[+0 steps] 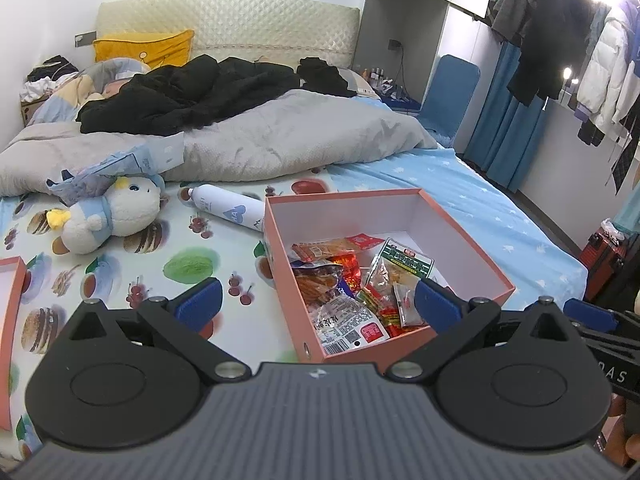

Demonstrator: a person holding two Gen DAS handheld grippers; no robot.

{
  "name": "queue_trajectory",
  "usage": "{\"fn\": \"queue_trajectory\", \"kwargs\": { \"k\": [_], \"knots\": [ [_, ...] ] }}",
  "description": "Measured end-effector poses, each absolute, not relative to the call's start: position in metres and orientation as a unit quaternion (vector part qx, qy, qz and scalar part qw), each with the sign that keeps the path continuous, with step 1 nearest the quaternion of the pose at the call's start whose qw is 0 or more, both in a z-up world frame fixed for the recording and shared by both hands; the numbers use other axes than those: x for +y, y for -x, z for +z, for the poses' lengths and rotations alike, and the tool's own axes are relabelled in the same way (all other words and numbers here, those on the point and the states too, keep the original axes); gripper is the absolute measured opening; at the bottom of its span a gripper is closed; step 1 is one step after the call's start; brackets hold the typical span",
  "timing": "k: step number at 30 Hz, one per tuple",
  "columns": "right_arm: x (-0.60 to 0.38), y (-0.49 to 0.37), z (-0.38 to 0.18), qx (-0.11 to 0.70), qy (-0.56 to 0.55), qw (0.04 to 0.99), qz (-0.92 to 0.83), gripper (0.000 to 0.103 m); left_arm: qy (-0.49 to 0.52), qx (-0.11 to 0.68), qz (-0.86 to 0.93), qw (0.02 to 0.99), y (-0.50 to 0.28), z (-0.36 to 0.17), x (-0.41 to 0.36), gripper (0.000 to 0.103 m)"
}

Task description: Organize snacks

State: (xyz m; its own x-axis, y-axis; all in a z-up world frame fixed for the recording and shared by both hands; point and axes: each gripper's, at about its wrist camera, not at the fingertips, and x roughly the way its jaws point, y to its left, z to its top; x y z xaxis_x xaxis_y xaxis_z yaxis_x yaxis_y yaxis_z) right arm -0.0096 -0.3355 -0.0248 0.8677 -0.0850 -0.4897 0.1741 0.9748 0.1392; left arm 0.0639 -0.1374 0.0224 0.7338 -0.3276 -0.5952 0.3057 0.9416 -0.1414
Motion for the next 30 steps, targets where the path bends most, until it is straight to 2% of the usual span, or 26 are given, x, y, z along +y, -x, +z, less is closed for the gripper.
{"fn": "queue_trajectory", "kwargs": {
  "k": [24, 27, 30],
  "knots": [
    [-0.3392, 0.0066, -0.0216, 0.25, -0.094, 0.962, -0.065, 0.071, 0.017, 0.323, -0.172, 0.93, -0.0642, 0.0252, -0.1377, 0.103],
    [-0.3392, 0.0061, -0.0211, 0.249, -0.096, 0.962, -0.065, 0.085, 0.017, 0.321, -0.169, 0.932, -0.0636, 0.0262, -0.1373, 0.103],
    [-0.3401, 0.0049, -0.0212, 0.25, -0.094, 0.961, -0.07, 0.103, 0.017, 0.321, -0.168, 0.932, -0.0646, 0.0267, -0.1372, 0.103]
  ]
}}
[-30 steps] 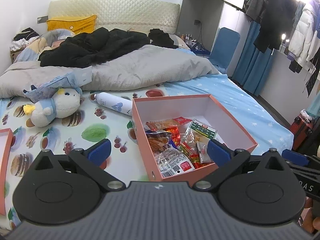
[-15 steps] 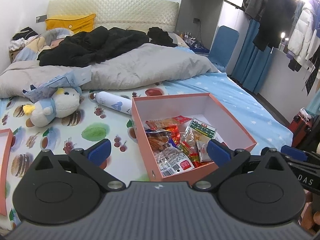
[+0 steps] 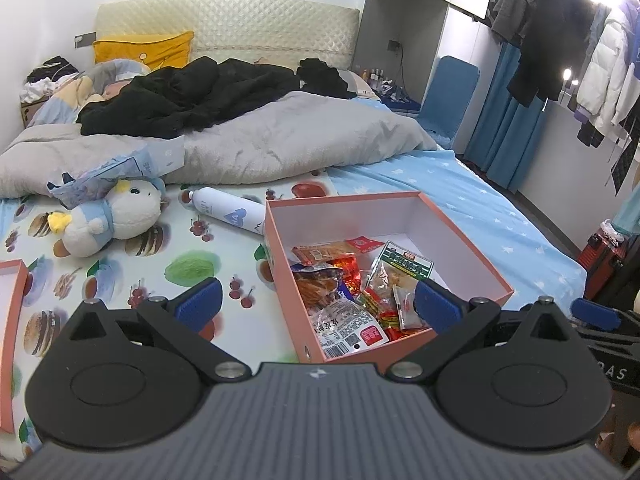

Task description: Organize snacks

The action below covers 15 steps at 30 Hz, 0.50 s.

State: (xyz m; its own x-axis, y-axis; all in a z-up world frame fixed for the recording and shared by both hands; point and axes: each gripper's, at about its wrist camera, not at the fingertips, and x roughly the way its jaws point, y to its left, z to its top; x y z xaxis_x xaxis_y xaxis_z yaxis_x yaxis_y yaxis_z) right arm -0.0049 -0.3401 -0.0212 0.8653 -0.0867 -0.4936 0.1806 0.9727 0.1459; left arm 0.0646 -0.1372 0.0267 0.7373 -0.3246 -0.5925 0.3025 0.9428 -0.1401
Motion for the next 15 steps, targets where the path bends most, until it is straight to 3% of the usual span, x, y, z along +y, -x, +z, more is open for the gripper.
{"fn": "queue_trajectory", "kwargs": {
  "k": [15],
  "knots": [
    [-0.3395, 0.0006, -0.0246, 0.258, -0.101, 0.958, -0.068, 0.103, 0.01, 0.317, -0.162, 0.934, -0.0597, 0.0252, -0.138, 0.103]
  ]
}}
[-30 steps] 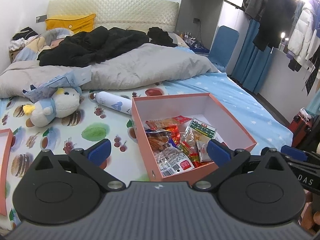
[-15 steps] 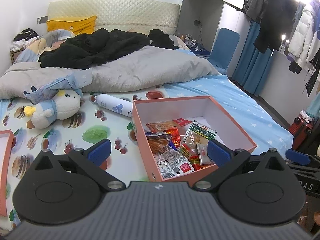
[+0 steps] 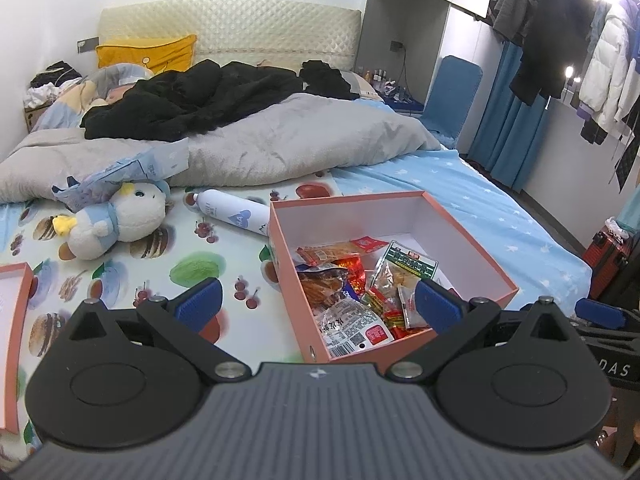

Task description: Organize snacks

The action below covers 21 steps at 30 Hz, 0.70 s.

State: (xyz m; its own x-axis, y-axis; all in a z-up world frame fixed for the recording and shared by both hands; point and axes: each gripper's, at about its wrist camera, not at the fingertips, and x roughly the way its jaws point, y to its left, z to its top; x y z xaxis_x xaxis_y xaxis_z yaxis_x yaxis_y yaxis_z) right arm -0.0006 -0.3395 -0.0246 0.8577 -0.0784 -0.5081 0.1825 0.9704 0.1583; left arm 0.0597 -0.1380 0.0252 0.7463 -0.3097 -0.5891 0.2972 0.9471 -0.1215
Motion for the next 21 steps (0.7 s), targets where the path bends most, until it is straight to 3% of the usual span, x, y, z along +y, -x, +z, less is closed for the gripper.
{"fn": "queue_trajectory", "kwargs": {
  "k": [21],
  "knots": [
    [-0.3354, 0.0015, -0.0249, 0.257, -0.096, 0.959, -0.072, 0.103, 0.008, 0.315, -0.163, 0.935, -0.0566, 0.025, -0.1398, 0.103]
  ]
}}
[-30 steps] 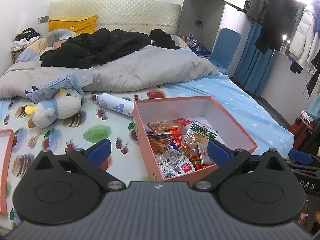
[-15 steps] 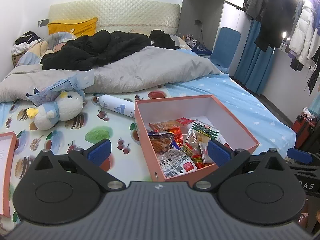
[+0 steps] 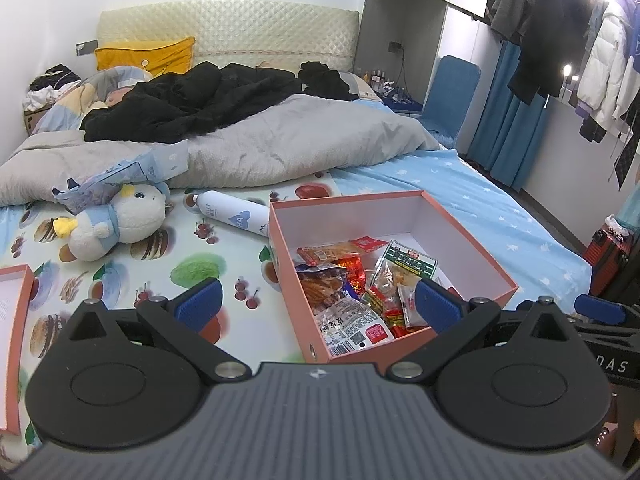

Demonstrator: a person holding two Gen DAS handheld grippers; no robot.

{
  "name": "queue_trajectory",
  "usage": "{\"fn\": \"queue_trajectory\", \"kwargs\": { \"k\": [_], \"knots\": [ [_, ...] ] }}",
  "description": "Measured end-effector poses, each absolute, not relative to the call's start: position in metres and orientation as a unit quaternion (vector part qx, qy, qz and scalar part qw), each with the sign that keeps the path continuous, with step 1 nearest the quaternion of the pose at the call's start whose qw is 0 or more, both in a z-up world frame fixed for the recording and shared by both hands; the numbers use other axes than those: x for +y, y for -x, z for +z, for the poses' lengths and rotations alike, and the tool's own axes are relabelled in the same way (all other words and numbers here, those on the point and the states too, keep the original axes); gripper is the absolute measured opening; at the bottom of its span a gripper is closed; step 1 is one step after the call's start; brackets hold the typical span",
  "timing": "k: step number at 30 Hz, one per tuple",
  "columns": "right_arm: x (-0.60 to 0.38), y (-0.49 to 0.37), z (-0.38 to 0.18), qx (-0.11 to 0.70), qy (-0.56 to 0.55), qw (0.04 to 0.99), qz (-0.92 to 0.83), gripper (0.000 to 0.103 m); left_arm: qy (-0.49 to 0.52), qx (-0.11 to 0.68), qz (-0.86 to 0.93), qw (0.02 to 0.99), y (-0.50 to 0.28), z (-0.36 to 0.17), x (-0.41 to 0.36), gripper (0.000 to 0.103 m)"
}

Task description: Organize snacks

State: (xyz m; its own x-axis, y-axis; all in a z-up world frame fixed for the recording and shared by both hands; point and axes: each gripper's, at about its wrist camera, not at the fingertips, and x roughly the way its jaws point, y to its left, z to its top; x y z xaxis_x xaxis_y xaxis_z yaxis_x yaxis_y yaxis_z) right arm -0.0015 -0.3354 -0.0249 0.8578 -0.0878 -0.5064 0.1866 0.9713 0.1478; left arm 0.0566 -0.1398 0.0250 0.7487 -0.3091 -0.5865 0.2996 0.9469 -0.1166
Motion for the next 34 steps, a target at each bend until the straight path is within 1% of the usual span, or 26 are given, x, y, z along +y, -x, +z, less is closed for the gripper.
{"fn": "queue_trajectory", "kwargs": {
  "k": [34],
  "knots": [
    [-0.3327, 0.0026, -0.0214, 0.256, -0.097, 0.96, -0.066, 0.103, 0.011, 0.319, -0.16, 0.934, -0.0552, 0.025, -0.1365, 0.103]
  ]
}}
